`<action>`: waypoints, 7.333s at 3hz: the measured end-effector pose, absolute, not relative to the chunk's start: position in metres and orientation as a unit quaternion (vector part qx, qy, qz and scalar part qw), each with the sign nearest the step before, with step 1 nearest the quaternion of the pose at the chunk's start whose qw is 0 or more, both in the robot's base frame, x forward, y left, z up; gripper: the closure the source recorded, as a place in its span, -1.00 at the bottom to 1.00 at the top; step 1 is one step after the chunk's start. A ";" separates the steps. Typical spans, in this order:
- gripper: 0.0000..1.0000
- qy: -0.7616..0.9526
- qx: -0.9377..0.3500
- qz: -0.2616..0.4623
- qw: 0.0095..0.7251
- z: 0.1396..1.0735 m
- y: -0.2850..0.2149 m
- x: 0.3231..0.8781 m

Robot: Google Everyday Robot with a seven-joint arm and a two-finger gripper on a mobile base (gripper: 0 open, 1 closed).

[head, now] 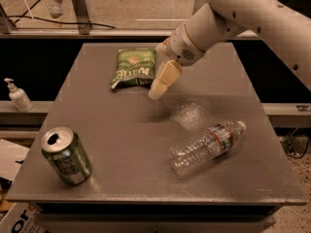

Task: Move green jalapeno chip bag near water bottle

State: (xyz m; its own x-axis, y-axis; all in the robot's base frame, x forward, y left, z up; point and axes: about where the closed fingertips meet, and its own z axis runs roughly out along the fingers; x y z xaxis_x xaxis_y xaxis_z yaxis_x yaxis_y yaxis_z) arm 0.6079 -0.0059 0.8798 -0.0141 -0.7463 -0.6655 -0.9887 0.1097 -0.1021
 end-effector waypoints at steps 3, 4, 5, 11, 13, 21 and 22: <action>-0.67 0.691 -0.581 0.189 0.387 0.859 0.007 0.677; -0.21 0.691 -0.575 0.183 0.397 0.851 0.009 0.687; 0.25 0.690 -0.570 0.192 0.402 0.838 0.020 0.688; 1.00 0.701 -0.556 0.168 0.414 0.901 -0.054 0.622; 1.00 0.716 -0.547 0.189 0.390 0.882 -0.076 0.565; -0.28 0.820 -0.443 0.209 0.296 0.845 -0.165 0.505; -0.76 0.831 -0.424 0.217 0.287 0.842 -0.167 0.508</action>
Offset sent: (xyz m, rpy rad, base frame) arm 0.0833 0.0100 -0.0193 0.1567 -0.1365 -0.1636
